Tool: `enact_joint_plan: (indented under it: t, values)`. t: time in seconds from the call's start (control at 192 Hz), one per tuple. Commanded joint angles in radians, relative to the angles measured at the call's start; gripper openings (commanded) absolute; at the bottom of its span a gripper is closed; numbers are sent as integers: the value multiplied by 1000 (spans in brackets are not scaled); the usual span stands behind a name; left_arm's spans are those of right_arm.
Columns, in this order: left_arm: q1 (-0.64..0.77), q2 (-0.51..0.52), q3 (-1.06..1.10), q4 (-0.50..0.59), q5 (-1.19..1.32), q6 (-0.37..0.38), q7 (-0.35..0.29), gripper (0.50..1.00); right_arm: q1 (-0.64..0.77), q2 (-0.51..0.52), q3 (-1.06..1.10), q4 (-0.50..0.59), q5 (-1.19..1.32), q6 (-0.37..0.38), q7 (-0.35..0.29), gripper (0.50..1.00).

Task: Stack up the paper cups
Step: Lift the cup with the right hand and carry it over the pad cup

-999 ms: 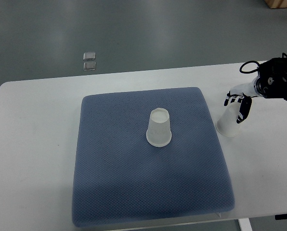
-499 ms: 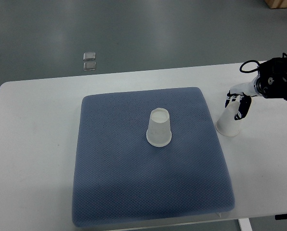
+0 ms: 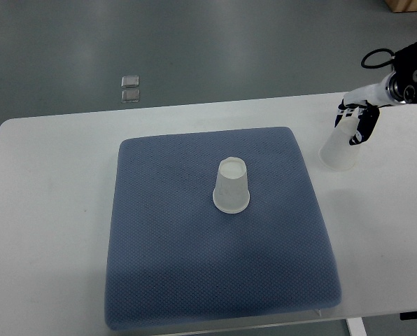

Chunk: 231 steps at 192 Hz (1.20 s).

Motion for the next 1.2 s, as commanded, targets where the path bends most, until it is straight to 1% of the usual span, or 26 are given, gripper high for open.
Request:
enact_joint_plan:
  t: [0.0, 0.094, 0.224, 0.265, 0.333, 0.437, 0.65, 0.806, 0.863, 0.952, 1.051, 1.108, 1.196]
  values:
    - [-1, 0, 2, -2, 0, 0, 0, 1000, 171, -17, -43, 66, -13, 70, 1, 633]
    - [-1, 0, 2, -8, 0, 0, 0, 1000, 323, -19, -78, 101, -18, 169, 4, 633]
    - [-3, 0, 2, -11, 2, 0, 0, 1000, 480, -19, -98, 115, -29, 274, 9, 635]
    - [-3, 0, 2, -12, 2, -2, 0, 1000, 523, -17, -98, 119, -29, 301, 10, 635]
    - [-3, 0, 2, -12, 2, -2, 0, 1000, 560, -16, -100, 127, -29, 321, 10, 635]
    - [-4, 0, 3, -11, 2, -2, 0, 1000, 583, -16, -100, 136, -29, 325, 10, 635]
    - [-4, 0, 2, -9, 2, 0, 0, 1000, 603, 24, -74, 150, -13, 322, 12, 637]
    - [-4, 0, 0, -9, 2, 0, 0, 1000, 590, 119, -22, 152, 94, 311, 10, 639]
    - [-4, 0, 0, -11, 2, 0, 0, 1000, 590, 178, 7, 152, 158, 308, 10, 639]
    - [-4, 0, 0, -12, 2, 0, 0, 1000, 584, 238, 50, 144, 235, 308, 10, 639]
    - [-4, 0, 0, -12, 2, 0, 0, 1000, 576, 294, 87, 138, 270, 307, 10, 639]
    - [-4, 0, 0, -11, 2, 0, 0, 1000, 573, 331, 107, 135, 275, 293, 10, 639]
    - [-4, 0, 0, -11, 2, 0, 0, 1000, 555, 362, 129, 129, 278, 285, 9, 641]
